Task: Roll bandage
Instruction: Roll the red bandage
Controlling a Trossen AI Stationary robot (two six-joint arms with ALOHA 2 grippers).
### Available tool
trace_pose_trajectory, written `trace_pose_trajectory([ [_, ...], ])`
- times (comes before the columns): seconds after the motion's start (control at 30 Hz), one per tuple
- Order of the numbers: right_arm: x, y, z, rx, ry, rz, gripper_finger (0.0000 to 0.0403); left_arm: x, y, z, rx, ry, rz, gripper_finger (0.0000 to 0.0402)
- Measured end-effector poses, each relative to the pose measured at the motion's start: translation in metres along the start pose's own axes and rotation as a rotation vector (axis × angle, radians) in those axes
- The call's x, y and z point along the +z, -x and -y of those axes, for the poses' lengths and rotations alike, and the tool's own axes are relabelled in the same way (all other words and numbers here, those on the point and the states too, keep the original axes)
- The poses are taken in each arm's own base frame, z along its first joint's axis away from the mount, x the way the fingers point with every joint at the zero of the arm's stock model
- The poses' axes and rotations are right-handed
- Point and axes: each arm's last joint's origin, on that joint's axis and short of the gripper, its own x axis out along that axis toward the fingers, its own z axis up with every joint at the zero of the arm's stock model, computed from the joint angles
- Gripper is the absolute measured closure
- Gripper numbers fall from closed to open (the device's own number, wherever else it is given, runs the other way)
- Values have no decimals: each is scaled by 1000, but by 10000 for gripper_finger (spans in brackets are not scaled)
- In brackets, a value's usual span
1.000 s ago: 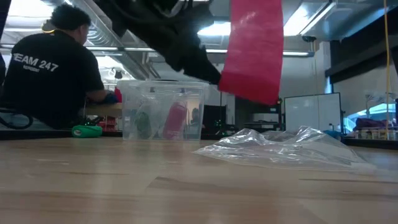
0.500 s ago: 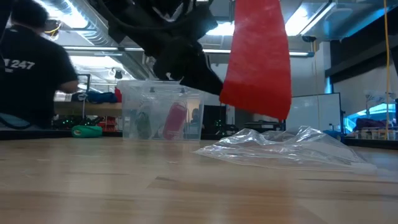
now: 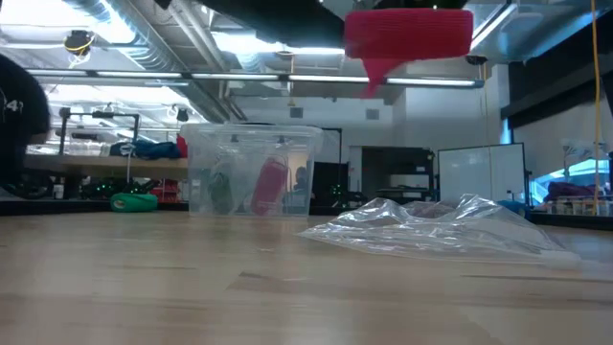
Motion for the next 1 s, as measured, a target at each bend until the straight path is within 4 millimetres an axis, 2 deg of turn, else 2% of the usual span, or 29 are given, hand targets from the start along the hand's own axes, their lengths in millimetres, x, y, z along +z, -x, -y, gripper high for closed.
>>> trace_pose_trajectory([
  [0.17,-15,-22,-11,39,24,-155,198,-1,0,-4,32,-7,-8,389],
  [0.3,-19,-21,-17,90,48,-194,139,-2,-1,-4,23,31,-8,389],
  [0.4,-19,-15,-17,150,41,-186,110,-11,-3,-5,21,95,-40,389],
  [0.53,-12,-12,-15,168,3,-105,90,-31,-4,-9,32,206,-115,389],
  [0.6,-7,-13,-14,153,-98,-63,87,-39,-4,-10,38,254,-158,389],
  [0.67,-4,-12,-16,244,-160,-31,86,-45,-3,-12,44,296,-198,389],
  [0.8,-12,-15,-28,497,-170,-111,86,-52,-3,-14,53,341,-221,389],
  [0.9,-18,-11,-34,571,-182,-178,86,-52,-3,-14,54,343,-221,389],
  [1.0,-20,0,-30,577,-186,-202,86,-52,-3,-13,52,330,-215,389],
])
